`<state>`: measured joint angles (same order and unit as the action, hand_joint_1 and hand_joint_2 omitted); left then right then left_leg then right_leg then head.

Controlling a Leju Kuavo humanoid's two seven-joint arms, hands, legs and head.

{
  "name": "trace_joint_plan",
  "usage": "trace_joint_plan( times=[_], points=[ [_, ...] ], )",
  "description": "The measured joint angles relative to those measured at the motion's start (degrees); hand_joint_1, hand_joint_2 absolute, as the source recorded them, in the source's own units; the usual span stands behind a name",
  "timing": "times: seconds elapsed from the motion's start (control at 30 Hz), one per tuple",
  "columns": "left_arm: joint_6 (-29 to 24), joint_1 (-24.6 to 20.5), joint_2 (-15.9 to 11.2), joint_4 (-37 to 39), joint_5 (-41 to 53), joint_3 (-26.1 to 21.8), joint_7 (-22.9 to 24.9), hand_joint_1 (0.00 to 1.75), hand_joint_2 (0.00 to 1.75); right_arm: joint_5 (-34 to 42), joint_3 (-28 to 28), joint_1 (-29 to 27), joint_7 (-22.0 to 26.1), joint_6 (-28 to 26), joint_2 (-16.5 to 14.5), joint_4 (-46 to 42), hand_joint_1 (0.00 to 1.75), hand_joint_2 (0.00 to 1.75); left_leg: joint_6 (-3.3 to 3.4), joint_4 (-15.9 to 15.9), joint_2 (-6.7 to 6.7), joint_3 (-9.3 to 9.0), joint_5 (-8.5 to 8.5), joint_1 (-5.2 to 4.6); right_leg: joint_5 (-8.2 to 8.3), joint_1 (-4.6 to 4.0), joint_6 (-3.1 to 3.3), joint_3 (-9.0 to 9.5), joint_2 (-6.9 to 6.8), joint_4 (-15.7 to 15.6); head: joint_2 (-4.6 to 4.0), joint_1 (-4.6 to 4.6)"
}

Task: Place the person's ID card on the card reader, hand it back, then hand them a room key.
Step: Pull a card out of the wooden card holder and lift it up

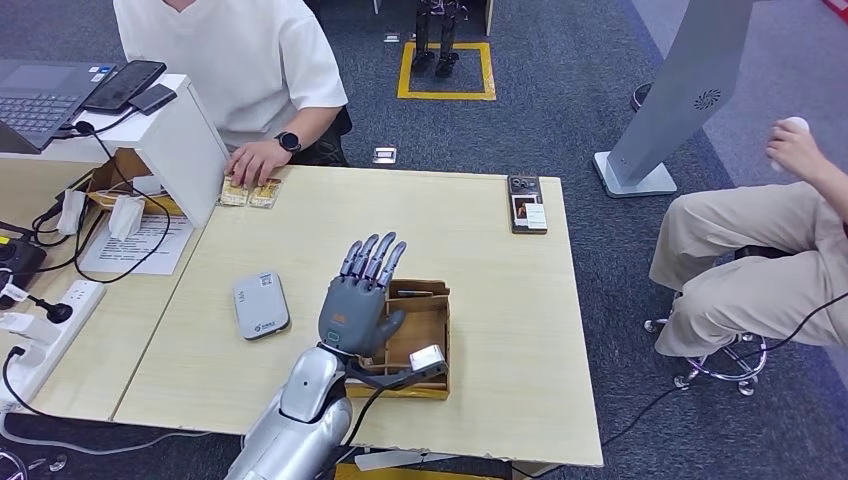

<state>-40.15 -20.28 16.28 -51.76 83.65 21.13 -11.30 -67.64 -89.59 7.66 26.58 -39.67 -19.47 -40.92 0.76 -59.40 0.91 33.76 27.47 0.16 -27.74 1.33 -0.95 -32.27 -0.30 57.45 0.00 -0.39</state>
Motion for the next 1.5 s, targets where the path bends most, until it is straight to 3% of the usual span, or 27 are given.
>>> trace_joint_plan(
  times=[0.67, 1.5],
  points=[
    [0.0, 0.0, 0.0, 0.3, -2.5, 3.4, -3.1, 0.00, 1.75, 0.3, 0.0, 0.0, 0.3, 0.0, 0.0, 0.6, 0.00, 1.75, 0.00, 0.0, 0.00, 0.00, 0.00, 0.00, 0.00, 0.00, 0.00, 0.00, 0.00, 0.0, 0.00, 0.00],
    [0.0, -3.4, 1.6, 6.9, -2.9, 4.7, -0.5, 0.00, 1.75, -0.7, 0.0, 0.1, 1.0, 0.0, 0.0, 1.3, 0.00, 1.75, 0.00, 0.0, 0.00, 0.00, 0.00, 0.00, 0.01, 0.00, 0.00, 0.00, 0.00, 0.0, 0.01, 0.01]
  ],
)
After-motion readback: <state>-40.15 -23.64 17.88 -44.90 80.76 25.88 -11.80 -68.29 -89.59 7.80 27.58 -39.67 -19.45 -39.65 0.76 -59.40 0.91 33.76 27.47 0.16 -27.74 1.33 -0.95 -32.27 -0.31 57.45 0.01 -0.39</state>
